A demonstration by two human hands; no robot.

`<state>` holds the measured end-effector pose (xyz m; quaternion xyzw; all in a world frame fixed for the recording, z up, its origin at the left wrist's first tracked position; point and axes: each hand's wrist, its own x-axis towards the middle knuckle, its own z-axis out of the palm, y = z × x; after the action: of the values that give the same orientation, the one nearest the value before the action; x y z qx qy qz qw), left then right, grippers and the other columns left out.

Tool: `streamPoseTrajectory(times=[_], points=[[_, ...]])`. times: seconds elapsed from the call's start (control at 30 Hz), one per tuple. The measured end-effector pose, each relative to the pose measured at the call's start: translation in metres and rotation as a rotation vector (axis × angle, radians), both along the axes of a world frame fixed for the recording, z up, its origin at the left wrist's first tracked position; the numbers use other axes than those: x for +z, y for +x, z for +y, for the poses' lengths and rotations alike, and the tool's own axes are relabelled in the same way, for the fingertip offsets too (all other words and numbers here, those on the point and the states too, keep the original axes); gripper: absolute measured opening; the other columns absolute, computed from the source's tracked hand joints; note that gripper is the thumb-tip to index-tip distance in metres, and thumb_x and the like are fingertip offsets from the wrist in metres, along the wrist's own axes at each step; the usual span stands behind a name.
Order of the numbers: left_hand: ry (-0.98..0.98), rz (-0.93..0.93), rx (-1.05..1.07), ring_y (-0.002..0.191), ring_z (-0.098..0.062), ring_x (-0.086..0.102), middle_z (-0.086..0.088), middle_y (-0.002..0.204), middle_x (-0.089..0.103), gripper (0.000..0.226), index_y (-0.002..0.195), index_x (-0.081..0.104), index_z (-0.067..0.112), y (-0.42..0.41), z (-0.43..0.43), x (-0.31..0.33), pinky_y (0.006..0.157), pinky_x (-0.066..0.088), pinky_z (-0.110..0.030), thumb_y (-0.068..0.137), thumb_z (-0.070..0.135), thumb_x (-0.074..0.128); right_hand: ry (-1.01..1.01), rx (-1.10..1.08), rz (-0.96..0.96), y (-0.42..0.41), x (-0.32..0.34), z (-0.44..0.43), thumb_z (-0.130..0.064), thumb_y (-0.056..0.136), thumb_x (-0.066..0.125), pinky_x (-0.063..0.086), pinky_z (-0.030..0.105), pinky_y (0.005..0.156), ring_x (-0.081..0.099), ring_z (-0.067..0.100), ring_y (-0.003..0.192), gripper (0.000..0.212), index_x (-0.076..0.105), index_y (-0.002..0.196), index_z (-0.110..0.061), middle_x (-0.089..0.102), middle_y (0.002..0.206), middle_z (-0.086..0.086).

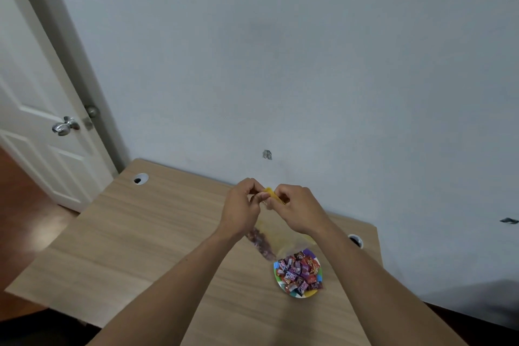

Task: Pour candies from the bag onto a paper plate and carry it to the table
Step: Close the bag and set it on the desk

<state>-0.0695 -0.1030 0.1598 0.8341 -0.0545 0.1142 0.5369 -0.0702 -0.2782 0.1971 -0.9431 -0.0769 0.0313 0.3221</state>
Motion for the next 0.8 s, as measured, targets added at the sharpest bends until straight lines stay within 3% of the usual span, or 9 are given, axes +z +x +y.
streamPoseTrajectory(times=[0.13, 0.2, 0.3, 0.5, 0.63, 0.73, 0.8], points=[[-0.003, 0.019, 0.023, 0.078, -0.006, 0.065, 0.004, 0.079, 0.072, 0.019, 0.079, 0.069, 0.018, 0.004, 0.005, 0.003, 0.064, 0.042, -0.007, 0.095, 0.007, 0.074, 0.012, 0.023, 0.009, 0.000, 0.002, 0.001, -0.062, 0.093, 0.064, 0.041, 0.034, 0.058, 0.052, 0.012, 0.057, 0.038, 0.074, 0.084, -0.027, 0.069, 0.070, -0.004], [-0.002, 0.031, 0.038, 0.080, -0.011, 0.064, 0.001, 0.079, 0.072, 0.018, 0.079, 0.069, 0.016, 0.005, 0.007, 0.003, 0.064, 0.042, -0.007, 0.094, 0.007, 0.075, -0.008, 0.029, 0.015, 0.001, 0.000, 0.001, -0.065, 0.091, 0.063, 0.042, 0.035, 0.058, 0.056, 0.018, 0.059, 0.040, 0.074, 0.084, -0.027, 0.072, 0.075, -0.002], [-0.015, 0.058, 0.073, 0.081, -0.014, 0.064, -0.003, 0.081, 0.072, 0.014, 0.082, 0.070, 0.011, 0.008, 0.012, 0.004, 0.064, 0.043, -0.008, 0.095, 0.009, 0.075, -0.039, 0.028, 0.030, 0.003, -0.001, 0.000, -0.058, 0.092, 0.066, 0.043, 0.035, 0.058, 0.053, 0.013, 0.056, 0.034, 0.074, 0.086, -0.025, 0.074, 0.078, 0.000], [-0.109, 0.100, 0.194, 0.066, 0.003, 0.057, -0.002, 0.079, 0.070, 0.014, 0.083, 0.070, 0.010, 0.022, 0.028, 0.010, 0.062, 0.043, -0.006, 0.097, 0.010, 0.074, -0.103, 0.005, -0.002, -0.001, -0.003, 0.000, -0.061, 0.093, 0.065, 0.056, 0.045, 0.065, 0.066, 0.017, 0.068, 0.037, 0.071, 0.086, -0.026, 0.073, 0.077, -0.004], [-0.132, 0.142, 0.248, 0.067, -0.009, 0.055, -0.004, 0.080, 0.070, 0.015, 0.085, 0.071, 0.010, 0.032, 0.041, 0.007, 0.059, 0.043, -0.006, 0.099, 0.015, 0.073, -0.149, 0.007, -0.040, -0.004, -0.008, 0.000, -0.062, 0.096, 0.062, 0.056, 0.045, 0.064, 0.065, 0.018, 0.070, 0.041, 0.069, 0.084, -0.023, 0.071, 0.075, -0.003], [-0.151, 0.174, 0.298, 0.066, -0.009, 0.056, -0.006, 0.082, 0.071, 0.015, 0.089, 0.072, 0.005, 0.039, 0.054, 0.001, 0.057, 0.043, -0.008, 0.099, 0.016, 0.072, -0.182, 0.029, -0.052, -0.006, -0.012, -0.002, -0.062, 0.098, 0.060, 0.054, 0.048, 0.065, 0.063, 0.021, 0.069, 0.045, 0.065, 0.079, -0.021, 0.067, 0.071, 0.000], [-0.177, 0.201, 0.315, 0.067, -0.012, 0.056, -0.004, 0.080, 0.069, 0.017, 0.090, 0.072, 0.003, 0.043, 0.060, -0.003, 0.060, 0.045, -0.016, 0.099, 0.017, 0.072, -0.193, 0.038, -0.057, -0.007, -0.013, -0.001, -0.062, 0.098, 0.060, 0.054, 0.048, 0.064, 0.062, 0.022, 0.068, 0.046, 0.064, 0.078, -0.021, 0.066, 0.070, 0.001]])
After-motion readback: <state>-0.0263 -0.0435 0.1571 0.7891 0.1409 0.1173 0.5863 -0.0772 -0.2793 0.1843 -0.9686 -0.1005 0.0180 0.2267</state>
